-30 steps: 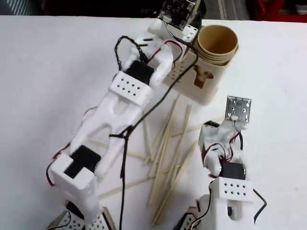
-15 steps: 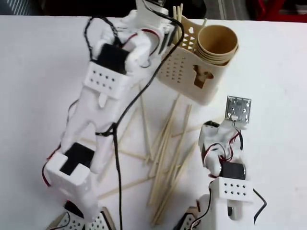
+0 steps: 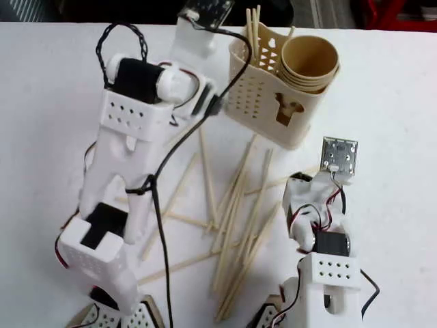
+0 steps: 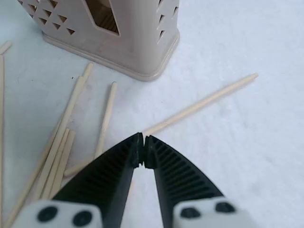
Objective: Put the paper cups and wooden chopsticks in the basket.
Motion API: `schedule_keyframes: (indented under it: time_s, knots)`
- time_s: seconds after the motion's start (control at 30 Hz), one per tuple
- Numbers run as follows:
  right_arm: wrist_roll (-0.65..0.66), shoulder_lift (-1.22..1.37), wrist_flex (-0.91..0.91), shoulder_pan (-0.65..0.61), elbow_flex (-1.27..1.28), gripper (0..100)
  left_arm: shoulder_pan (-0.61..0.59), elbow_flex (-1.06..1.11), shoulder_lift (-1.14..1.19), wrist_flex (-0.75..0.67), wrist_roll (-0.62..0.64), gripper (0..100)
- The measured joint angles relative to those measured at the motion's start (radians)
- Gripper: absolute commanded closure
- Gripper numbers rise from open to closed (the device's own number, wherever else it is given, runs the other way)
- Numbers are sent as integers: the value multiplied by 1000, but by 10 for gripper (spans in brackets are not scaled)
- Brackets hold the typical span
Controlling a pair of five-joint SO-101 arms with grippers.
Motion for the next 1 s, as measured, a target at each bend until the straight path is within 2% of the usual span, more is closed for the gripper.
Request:
schedule_keyframes:
  time_s: [0.17,0.27,0.53,0.77,1.0]
  knots:
    - [0,0,0,0,0,981,-5,216,2,5,3,758]
    - [0,0,0,2,0,981,-20,353,2,-9,46,748]
    - [0,0,0,0,0,981,-29,677,2,-275,166,721]
    - [0,0,0,0,0,981,-29,921,2,-535,180,721]
    - [0,0,0,0,0,981,-29,988,37,-638,180,722]
